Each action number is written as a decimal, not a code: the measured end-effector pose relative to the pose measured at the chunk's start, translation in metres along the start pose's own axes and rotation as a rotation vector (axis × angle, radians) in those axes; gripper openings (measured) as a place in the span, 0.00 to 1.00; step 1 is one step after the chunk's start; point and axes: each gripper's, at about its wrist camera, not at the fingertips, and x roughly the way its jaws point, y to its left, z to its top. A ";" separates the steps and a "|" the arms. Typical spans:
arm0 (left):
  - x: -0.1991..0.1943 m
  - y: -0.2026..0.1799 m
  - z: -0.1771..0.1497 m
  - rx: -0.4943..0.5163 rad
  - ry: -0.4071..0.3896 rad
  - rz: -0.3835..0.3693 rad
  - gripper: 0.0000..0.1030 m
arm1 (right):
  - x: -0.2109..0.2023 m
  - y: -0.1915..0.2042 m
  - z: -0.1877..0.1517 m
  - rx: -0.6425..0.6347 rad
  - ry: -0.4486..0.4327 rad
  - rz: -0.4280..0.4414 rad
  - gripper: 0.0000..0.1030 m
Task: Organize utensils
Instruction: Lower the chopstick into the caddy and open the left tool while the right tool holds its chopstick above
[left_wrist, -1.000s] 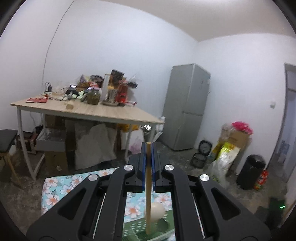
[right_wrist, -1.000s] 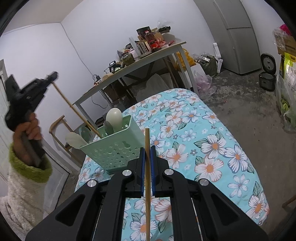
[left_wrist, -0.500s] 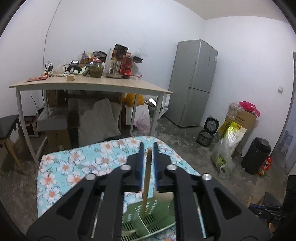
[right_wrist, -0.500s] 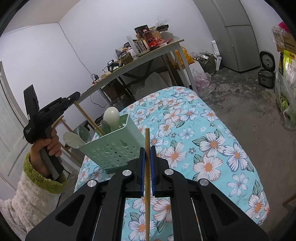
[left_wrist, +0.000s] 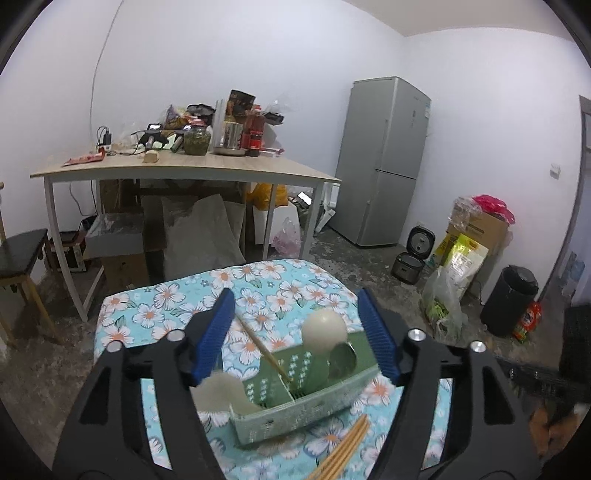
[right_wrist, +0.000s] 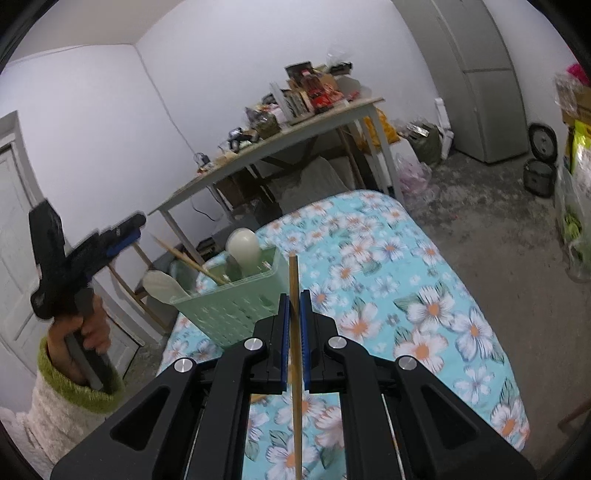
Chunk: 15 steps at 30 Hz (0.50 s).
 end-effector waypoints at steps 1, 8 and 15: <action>-0.005 -0.004 -0.001 0.009 0.004 -0.004 0.69 | -0.002 0.003 0.004 -0.010 -0.010 0.011 0.06; -0.038 -0.005 -0.036 0.027 0.080 -0.038 0.79 | -0.010 0.038 0.049 -0.092 -0.104 0.113 0.05; -0.048 0.008 -0.085 -0.046 0.189 -0.042 0.80 | -0.014 0.082 0.101 -0.180 -0.203 0.194 0.05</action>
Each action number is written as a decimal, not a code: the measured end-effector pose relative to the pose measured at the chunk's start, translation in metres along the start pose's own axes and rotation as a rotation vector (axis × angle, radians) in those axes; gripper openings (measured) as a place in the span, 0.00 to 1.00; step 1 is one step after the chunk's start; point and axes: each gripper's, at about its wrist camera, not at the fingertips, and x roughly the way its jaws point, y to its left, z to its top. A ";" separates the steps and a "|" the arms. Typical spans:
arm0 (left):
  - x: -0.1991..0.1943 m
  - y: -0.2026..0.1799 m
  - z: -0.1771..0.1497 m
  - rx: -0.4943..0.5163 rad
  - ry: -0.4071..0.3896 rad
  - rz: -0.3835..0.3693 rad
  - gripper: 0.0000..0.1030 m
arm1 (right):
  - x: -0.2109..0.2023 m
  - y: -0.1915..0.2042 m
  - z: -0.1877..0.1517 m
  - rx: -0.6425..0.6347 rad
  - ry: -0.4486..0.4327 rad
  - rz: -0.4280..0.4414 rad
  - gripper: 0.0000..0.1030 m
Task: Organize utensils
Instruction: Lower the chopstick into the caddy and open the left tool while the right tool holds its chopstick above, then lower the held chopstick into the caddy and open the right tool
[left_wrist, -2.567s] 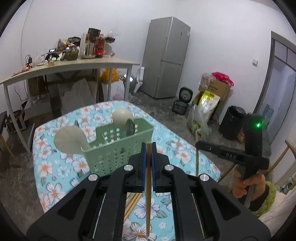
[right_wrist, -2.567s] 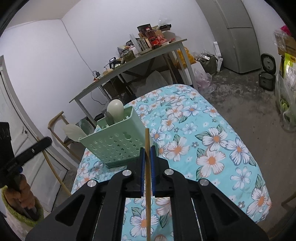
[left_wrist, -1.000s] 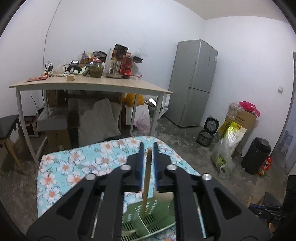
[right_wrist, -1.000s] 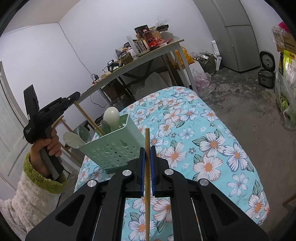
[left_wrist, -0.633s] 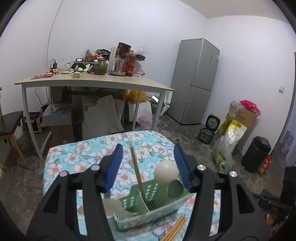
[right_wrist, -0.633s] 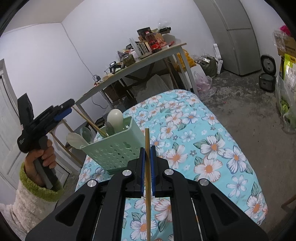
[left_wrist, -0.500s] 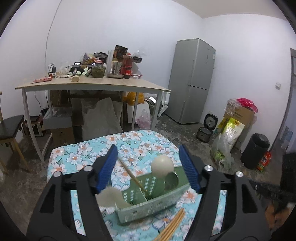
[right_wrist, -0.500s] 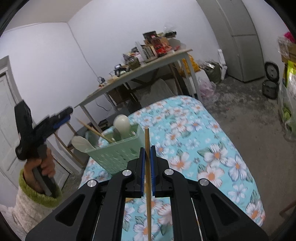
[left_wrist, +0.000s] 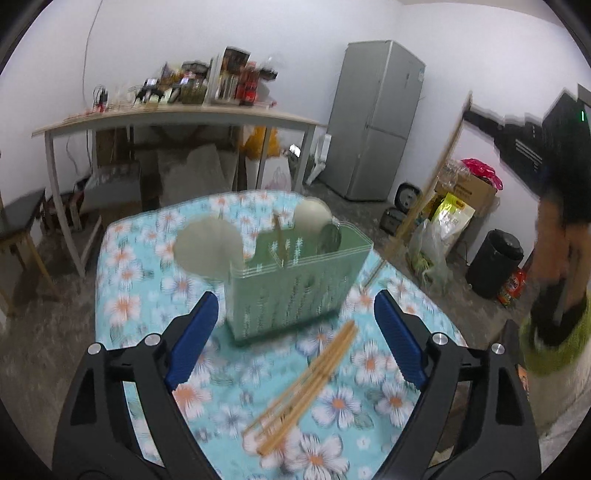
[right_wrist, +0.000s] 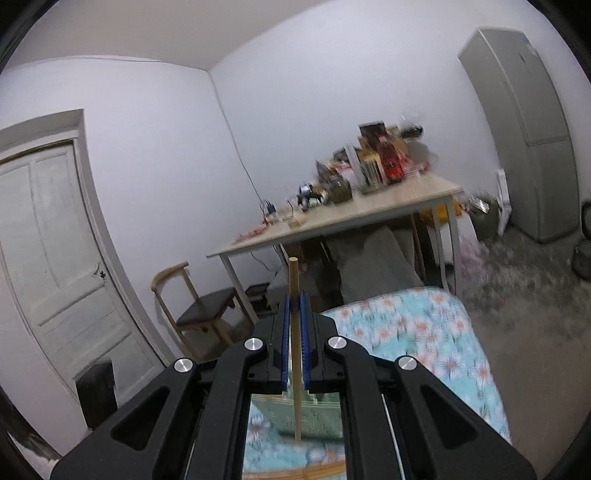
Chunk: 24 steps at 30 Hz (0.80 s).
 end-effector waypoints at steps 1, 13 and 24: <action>0.000 0.002 -0.006 -0.013 0.012 -0.003 0.80 | 0.003 0.003 0.005 -0.010 -0.007 0.003 0.05; 0.005 0.017 -0.054 -0.071 0.070 0.034 0.80 | 0.070 0.030 0.023 -0.112 0.020 -0.029 0.05; 0.006 0.018 -0.068 -0.085 0.091 0.056 0.80 | 0.131 0.024 -0.012 -0.121 0.100 -0.064 0.05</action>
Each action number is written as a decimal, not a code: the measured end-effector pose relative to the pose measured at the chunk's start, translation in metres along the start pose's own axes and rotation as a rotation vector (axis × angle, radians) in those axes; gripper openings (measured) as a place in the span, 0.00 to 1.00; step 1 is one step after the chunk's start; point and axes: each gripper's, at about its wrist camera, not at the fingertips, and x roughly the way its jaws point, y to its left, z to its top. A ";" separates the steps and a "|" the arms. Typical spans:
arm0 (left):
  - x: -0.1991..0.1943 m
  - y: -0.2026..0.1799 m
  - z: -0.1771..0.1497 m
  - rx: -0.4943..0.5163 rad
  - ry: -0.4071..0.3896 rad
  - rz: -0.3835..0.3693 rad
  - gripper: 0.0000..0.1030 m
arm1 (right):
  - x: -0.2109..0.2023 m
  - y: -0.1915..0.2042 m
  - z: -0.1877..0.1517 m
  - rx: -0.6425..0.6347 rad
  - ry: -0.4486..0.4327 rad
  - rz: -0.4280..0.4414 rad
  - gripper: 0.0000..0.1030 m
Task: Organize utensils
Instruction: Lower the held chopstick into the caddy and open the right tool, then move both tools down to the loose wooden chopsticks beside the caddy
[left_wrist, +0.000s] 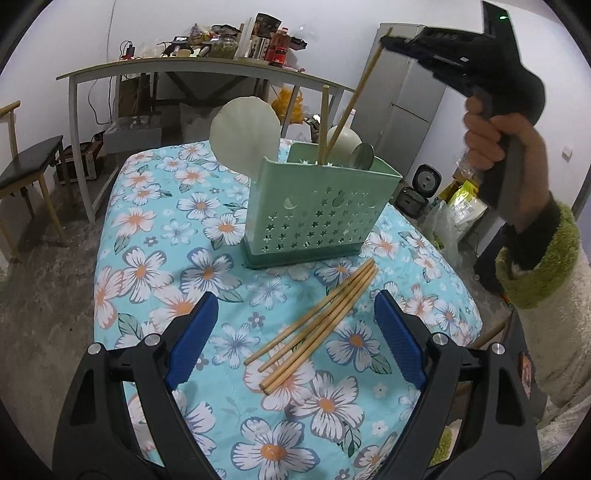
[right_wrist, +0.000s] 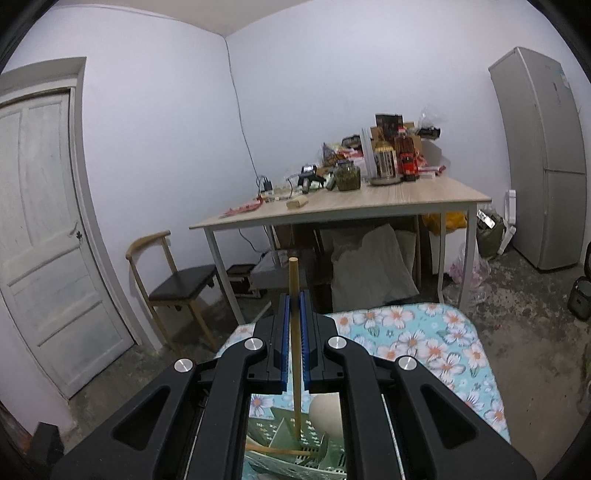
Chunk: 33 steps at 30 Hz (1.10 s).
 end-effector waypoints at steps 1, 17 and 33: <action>0.000 0.000 0.000 0.001 0.001 0.001 0.80 | 0.004 -0.001 -0.005 0.001 0.010 -0.006 0.06; 0.008 -0.005 0.000 0.003 0.018 -0.014 0.80 | -0.037 -0.039 -0.025 0.119 0.031 0.016 0.36; 0.047 0.000 -0.006 0.006 0.129 0.037 0.81 | -0.065 -0.081 -0.179 0.358 0.417 -0.128 0.74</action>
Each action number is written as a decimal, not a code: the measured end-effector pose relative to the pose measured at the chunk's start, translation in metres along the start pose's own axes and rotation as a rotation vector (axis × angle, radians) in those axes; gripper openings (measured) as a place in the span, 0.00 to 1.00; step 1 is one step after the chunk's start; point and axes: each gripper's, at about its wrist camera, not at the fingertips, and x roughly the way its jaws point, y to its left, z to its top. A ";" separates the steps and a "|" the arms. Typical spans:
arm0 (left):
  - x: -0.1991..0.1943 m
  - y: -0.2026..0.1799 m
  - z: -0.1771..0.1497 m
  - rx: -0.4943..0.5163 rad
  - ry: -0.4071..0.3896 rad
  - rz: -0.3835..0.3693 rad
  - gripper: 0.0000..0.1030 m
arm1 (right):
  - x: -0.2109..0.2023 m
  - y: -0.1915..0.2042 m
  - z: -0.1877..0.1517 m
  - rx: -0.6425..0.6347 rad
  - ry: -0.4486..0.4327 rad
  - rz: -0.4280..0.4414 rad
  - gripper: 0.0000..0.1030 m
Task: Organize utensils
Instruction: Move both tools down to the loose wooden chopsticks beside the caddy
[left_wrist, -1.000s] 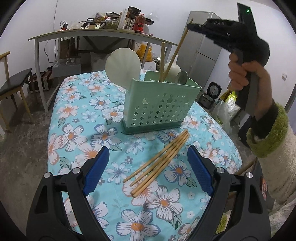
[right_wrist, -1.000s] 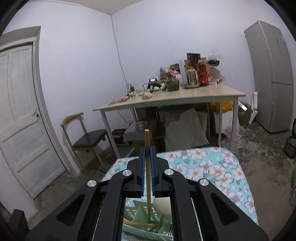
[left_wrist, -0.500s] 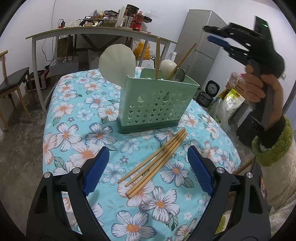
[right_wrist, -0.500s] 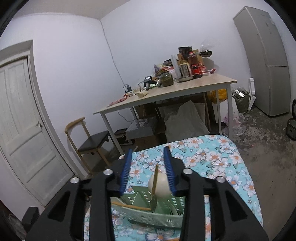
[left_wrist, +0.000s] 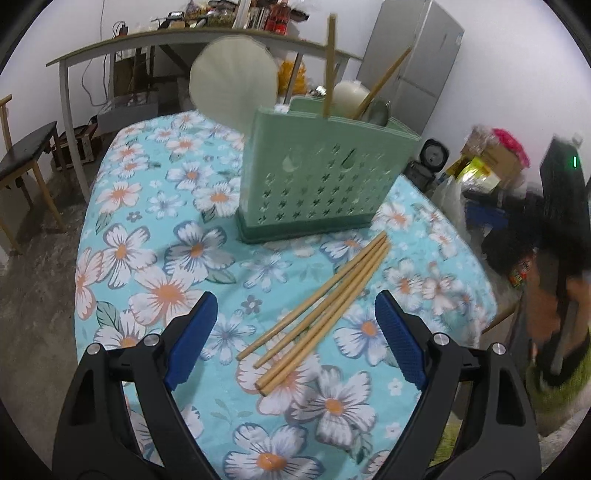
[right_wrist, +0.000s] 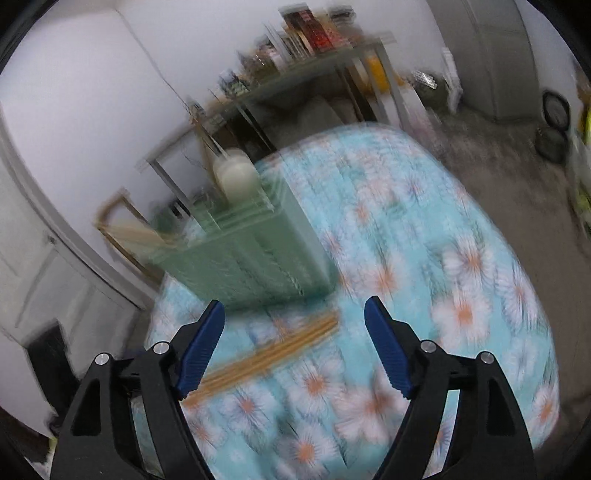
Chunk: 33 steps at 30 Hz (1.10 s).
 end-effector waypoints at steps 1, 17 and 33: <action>0.004 0.002 0.000 0.001 0.008 0.017 0.81 | 0.010 -0.005 -0.012 0.012 0.043 -0.035 0.75; 0.053 0.069 -0.013 -0.165 0.058 0.111 0.92 | 0.068 0.011 -0.076 -0.199 0.223 -0.275 0.94; 0.044 0.085 -0.015 -0.314 -0.009 -0.011 0.92 | 0.055 0.005 -0.084 -0.179 0.146 -0.198 0.94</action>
